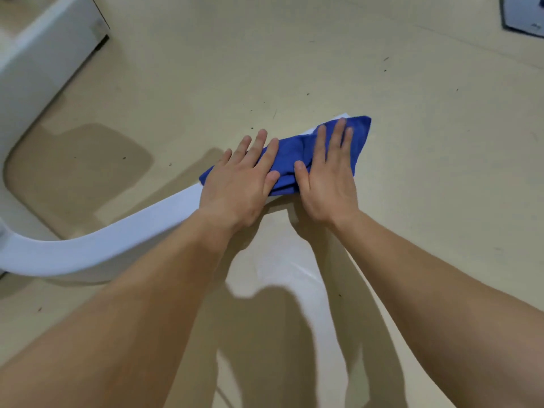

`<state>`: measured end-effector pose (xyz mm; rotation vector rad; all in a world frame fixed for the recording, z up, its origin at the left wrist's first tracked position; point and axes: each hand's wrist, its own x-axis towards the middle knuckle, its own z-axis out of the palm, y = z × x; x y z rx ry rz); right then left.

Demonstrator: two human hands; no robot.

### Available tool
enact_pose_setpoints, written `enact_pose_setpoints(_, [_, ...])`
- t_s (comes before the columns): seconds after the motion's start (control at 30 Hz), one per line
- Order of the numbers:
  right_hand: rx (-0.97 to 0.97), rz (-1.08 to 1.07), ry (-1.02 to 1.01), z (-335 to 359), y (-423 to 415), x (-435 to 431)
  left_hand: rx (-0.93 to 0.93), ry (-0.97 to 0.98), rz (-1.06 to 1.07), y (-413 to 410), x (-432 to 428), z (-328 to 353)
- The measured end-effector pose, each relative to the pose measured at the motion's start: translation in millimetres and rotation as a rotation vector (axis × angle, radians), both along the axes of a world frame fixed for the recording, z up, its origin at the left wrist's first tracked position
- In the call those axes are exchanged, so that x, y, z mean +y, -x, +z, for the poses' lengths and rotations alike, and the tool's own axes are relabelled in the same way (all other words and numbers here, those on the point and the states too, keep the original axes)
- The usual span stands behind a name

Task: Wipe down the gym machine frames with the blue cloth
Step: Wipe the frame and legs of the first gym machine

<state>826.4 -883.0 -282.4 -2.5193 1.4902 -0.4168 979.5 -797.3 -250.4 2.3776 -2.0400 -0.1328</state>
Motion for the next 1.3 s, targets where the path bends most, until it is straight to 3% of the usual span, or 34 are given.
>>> enact_pose_setpoints(0.27, [0.169, 0.584, 0.099, 25.3, -92.3, 85.9, -0.043, 0.100, 0.295, -59.6, 159.7, -12.1])
enact_pose_setpoints(0.43, [0.260, 0.784, 0.160, 29.4, -112.3, 114.1, -0.095, 0.064, 0.242, -94.3, 198.1, -5.4])
enact_pose_setpoints(0.6, [0.251, 0.805, 0.150, 40.9, -96.5, 101.8, -0.061, -0.078, 0.238, -93.5, 197.5, 20.9])
enact_pose_setpoints(0.73, [0.164, 0.784, 0.142, 52.7, -97.0, 114.7, -0.105, -0.080, 0.186, -103.6, 216.3, 53.1])
enact_pose_setpoints(0.83, [0.197, 0.707, -0.026, 77.9, -113.3, 130.8, -0.063, -0.115, 0.218, -120.8, 238.1, 83.2])
enact_pose_setpoints(1.03, [0.073, 0.706, -0.191, 119.0, -170.6, 170.5, 0.188, 0.127, 0.548, -152.0, 307.7, 127.9])
enact_pose_setpoints(1.17, [-0.012, 0.762, -0.280, 139.1, -216.8, 194.8, 0.258, 0.246, 0.720, -158.5, 347.5, 119.8])
enact_pose_setpoints(1.3, [-0.190, 0.737, -0.333, 152.2, -260.9, 208.2, 0.314, 0.488, 0.983, -166.2, 346.4, 105.7])
